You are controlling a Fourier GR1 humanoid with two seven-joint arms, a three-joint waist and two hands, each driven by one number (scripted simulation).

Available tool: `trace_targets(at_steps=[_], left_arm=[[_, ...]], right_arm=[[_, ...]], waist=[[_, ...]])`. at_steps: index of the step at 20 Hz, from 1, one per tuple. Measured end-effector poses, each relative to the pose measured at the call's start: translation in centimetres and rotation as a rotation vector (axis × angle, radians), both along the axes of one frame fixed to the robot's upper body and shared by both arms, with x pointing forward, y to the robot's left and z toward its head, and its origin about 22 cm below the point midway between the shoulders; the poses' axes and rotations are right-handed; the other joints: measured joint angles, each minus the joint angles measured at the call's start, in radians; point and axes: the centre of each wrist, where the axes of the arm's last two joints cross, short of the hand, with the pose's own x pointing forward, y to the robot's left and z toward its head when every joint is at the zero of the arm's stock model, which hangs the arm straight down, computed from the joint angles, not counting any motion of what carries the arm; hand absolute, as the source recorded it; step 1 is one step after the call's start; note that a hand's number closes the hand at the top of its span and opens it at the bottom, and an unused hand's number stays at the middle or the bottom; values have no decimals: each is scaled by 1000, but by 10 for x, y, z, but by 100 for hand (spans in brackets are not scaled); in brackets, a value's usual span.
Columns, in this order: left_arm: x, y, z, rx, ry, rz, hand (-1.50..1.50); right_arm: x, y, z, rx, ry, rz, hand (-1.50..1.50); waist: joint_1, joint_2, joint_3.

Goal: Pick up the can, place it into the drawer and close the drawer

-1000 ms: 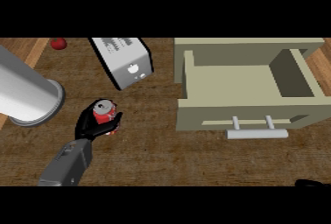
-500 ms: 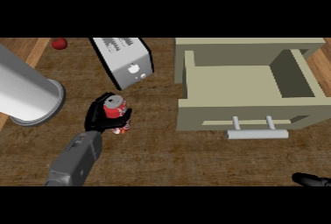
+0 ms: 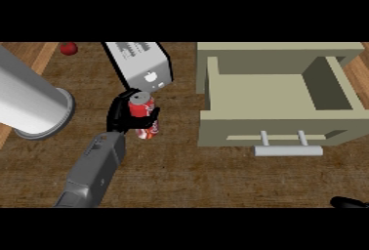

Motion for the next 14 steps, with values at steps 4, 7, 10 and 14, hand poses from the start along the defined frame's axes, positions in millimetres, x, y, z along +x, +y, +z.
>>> trace_targets(at_steps=[4,7,10,14], left_arm=[[22,-27,36,32,-39,-38,150],[31,-42,62,47,-52,-68,150],[38,-55,94,54,-70,-97,150],[41,-82,139,51,-83,-122,150]], right_arm=[[1,-4,3,-5,4,-9,-150],[-1,-4,0,-8,3,-16,-150],[-1,-3,-1,-17,8,-18,-150],[-3,-1,3,-19,5,-23,-150]], waist=[[3,-3,1],[7,-5,1],[11,-7,1],[5,-6,1]])
